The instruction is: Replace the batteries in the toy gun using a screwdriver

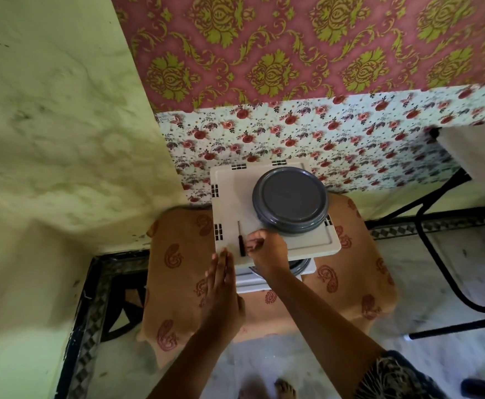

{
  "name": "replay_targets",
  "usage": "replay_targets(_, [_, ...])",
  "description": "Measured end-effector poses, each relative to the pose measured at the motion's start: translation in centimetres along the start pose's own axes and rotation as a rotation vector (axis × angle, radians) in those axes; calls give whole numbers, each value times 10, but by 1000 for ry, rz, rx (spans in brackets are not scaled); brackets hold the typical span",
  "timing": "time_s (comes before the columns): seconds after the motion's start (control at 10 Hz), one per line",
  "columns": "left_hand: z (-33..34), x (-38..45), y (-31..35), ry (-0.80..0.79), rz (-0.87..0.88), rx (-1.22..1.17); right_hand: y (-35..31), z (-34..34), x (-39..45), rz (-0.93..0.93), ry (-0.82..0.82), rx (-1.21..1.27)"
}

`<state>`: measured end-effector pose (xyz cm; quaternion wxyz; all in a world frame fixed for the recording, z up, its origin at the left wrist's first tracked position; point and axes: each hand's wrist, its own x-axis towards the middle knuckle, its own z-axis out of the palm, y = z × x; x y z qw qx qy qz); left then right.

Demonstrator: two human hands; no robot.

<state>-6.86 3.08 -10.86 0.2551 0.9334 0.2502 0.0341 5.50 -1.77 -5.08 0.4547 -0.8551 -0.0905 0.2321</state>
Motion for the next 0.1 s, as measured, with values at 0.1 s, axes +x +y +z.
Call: replay_targets(0.1, [2,-2,5,60,-10,-50,8,-15,-14,29,18,120])
